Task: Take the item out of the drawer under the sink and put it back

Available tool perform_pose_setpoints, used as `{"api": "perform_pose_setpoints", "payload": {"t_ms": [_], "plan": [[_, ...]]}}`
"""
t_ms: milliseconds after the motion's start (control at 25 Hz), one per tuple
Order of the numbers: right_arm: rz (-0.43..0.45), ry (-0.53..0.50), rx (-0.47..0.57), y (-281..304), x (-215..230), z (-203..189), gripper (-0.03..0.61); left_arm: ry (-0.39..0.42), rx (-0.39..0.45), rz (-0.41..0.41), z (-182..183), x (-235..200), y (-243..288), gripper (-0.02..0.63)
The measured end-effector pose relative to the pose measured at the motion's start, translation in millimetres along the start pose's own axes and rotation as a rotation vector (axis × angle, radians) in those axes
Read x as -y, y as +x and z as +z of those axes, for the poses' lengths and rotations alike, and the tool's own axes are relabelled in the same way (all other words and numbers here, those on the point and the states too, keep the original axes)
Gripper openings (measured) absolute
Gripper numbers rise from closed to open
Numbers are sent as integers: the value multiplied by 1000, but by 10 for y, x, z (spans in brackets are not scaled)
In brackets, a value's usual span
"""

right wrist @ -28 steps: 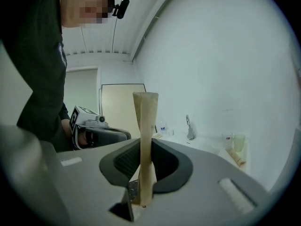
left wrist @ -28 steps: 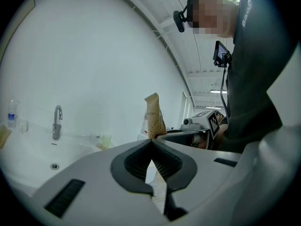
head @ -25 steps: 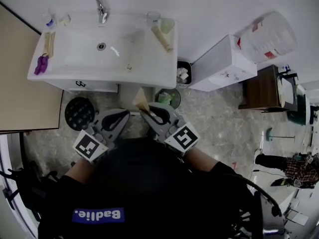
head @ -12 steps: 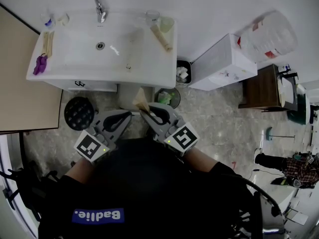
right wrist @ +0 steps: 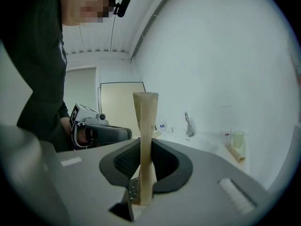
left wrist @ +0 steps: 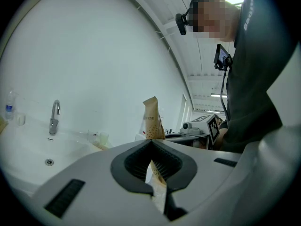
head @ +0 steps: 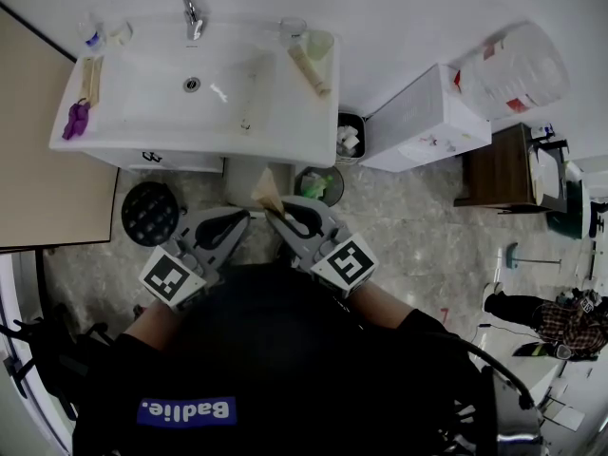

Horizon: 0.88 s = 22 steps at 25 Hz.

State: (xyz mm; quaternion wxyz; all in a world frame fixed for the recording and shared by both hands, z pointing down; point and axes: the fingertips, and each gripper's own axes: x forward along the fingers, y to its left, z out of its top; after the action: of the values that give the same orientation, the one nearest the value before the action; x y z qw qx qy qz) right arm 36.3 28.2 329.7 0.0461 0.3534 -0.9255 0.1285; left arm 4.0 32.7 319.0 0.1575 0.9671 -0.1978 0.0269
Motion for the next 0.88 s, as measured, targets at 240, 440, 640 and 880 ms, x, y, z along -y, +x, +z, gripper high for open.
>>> {"api": "perform_pose_setpoints", "payload": {"t_ms": [240, 440, 640, 880], "plan": [[-4, 4, -7, -6, 16, -30, 52, -3, 2, 5, 6, 8, 8, 5], [-5, 6, -29, 28, 49, -144, 52, -7, 1, 13, -21, -6, -3, 5], [-8, 10, -59, 89, 112, -298, 52, -18, 5, 23, -59, -45, -27, 5], [3, -12, -106, 192, 169, -527, 52, -28, 4, 37, -117, -60, -78, 5]]}}
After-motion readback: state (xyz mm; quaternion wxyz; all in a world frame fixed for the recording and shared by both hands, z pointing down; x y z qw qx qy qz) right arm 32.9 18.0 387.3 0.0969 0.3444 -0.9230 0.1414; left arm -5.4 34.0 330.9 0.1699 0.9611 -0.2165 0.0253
